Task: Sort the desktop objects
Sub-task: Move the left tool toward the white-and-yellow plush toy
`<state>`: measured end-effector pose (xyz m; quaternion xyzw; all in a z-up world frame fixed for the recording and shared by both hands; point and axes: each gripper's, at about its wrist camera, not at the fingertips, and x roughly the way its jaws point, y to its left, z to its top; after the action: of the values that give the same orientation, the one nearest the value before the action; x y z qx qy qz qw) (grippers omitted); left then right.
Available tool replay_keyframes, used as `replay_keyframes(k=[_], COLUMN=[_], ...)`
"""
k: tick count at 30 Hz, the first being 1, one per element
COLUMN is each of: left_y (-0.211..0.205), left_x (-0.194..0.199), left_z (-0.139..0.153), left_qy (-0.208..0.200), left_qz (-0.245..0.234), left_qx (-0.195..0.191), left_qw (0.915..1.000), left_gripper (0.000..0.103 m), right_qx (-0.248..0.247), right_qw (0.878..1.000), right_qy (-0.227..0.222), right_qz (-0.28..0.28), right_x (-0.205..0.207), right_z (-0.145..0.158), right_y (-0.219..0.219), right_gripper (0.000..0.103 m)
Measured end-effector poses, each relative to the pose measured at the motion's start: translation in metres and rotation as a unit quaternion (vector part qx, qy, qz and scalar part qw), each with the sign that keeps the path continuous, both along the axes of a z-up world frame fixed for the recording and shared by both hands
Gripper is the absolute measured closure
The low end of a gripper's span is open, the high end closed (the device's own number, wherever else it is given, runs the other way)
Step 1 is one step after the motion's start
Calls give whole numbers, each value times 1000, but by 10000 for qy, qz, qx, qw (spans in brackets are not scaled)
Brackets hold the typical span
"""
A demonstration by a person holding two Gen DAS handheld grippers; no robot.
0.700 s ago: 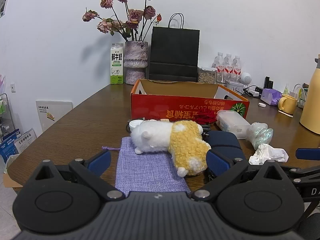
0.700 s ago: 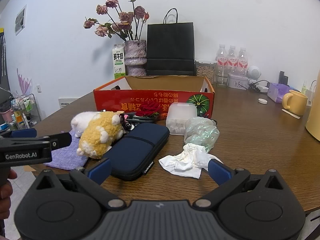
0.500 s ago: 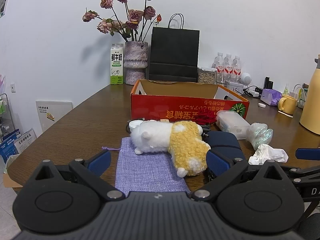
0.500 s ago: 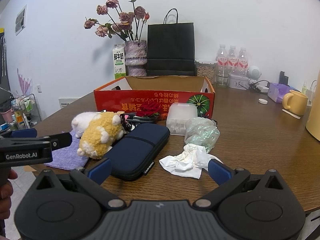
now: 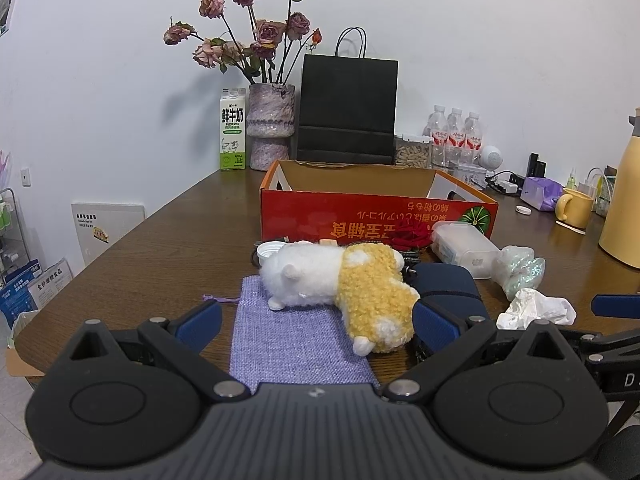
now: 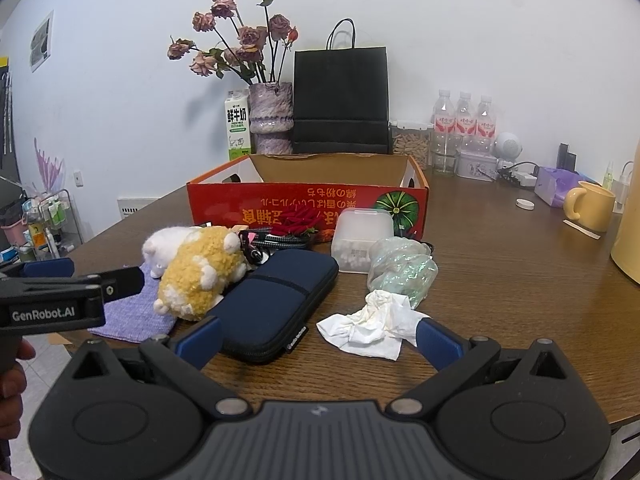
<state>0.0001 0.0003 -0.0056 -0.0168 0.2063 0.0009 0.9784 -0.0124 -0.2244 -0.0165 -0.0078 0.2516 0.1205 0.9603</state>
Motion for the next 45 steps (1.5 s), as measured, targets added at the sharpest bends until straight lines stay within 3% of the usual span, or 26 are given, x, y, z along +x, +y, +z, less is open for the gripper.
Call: replay_keyframes(k=[32,45], left_y=[-1,-11], left_x=[2,30], left_z=[-4,-7], left_qy=[45,284], left_qz=[-132,-218], left_qx=[-24,51], left_qw=[9999,9993], left_gripper=[0,0], right_qx=[24,-129], right_qw=[10000,9994], right_qy=[42,124], right_qz=[17,-285], right_x=[1,24], right_z=[-2,-13], right_y=[-1,-15], right_gripper=[0,0])
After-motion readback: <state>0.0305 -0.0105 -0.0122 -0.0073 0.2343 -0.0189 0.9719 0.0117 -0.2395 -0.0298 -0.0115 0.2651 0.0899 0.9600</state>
